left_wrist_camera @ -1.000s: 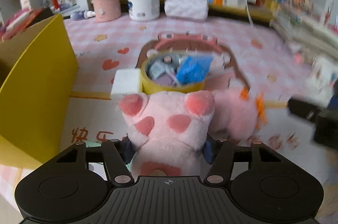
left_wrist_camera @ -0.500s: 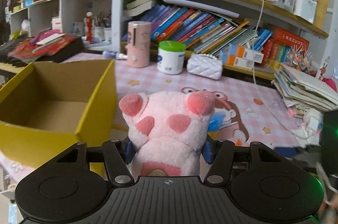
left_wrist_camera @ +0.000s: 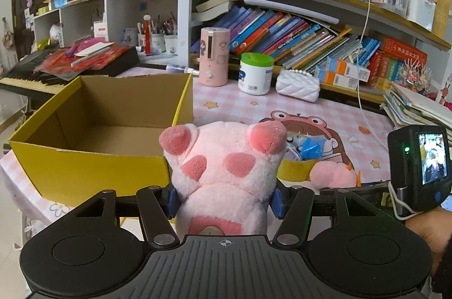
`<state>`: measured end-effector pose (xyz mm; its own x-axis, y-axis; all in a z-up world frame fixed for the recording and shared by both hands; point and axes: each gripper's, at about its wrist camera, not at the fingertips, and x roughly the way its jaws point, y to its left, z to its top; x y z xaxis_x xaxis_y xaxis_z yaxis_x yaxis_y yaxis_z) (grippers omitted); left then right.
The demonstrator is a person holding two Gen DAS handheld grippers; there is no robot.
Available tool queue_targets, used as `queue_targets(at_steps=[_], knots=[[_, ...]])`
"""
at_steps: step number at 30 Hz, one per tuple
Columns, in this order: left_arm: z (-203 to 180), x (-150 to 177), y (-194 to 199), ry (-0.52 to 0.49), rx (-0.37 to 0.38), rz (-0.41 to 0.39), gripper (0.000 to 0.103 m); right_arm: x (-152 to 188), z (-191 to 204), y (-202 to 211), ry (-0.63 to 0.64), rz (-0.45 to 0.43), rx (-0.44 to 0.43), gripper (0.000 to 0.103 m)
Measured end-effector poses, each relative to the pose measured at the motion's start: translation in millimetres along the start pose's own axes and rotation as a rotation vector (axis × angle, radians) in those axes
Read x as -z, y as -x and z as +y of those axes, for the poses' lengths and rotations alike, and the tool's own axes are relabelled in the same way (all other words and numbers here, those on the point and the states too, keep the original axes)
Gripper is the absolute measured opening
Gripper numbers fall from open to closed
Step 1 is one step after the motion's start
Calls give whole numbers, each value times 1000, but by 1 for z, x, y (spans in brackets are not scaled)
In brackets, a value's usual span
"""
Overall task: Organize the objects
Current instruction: 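Lift both plush toys and carry them over the open yellow box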
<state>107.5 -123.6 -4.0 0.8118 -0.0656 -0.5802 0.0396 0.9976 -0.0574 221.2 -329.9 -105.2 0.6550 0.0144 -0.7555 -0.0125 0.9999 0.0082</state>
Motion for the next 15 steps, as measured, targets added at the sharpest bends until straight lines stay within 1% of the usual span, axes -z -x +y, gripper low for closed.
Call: queue_targets(at_steps=[6,11,15], knots=[[-1,2,-1,7,37,4,58,4,-5,36,-51,-67,-18,51],[-5,2,1,-13,99,-16,58,6,-2,71,-71,-131,-26,51],[-3,1,4,-25,149,-31,58,8,6,93,-80,-161,-14,51]])
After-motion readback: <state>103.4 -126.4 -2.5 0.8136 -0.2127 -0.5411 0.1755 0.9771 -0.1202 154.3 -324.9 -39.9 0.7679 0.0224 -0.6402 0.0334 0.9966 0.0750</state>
